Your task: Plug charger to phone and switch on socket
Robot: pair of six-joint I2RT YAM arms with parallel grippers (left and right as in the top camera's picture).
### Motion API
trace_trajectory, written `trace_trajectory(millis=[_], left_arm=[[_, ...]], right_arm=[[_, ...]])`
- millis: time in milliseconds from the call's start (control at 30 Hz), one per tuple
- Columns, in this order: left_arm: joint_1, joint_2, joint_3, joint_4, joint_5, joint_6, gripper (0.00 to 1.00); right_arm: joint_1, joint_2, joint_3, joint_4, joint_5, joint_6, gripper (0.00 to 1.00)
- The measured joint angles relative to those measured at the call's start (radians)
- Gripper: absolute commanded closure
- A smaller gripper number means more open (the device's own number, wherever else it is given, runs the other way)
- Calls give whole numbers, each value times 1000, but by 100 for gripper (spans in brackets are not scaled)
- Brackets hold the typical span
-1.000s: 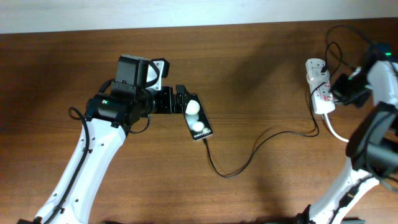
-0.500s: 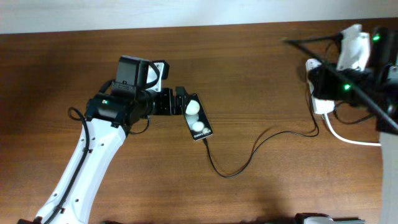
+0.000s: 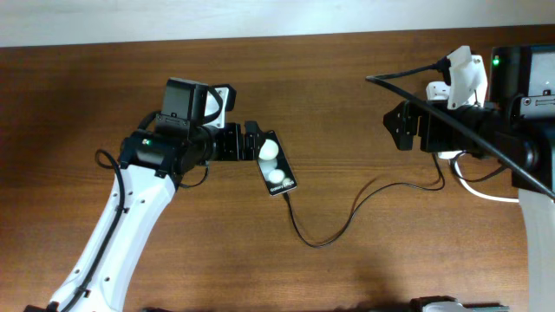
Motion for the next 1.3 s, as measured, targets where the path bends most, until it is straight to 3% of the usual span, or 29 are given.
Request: trace_trajectory(millis=[500, 767, 933, 1167, 1300], left_arm=[[0, -20, -1, -11, -18, 0, 1], [56, -531, -19, -22, -279, 5, 1], [213, -846, -234, -31, -338, 18, 1], [221, -904, -336, -9, -363, 19, 1], [221, -998, -465, 110, -362, 19, 1]], right_arm=[[0, 13, 0, 0, 0, 0, 1], [0, 14, 0, -2, 0, 1, 1], [0, 19, 0, -2, 0, 0, 1], [0, 19, 0, -3, 0, 0, 1], [0, 19, 0, -2, 0, 0, 1]])
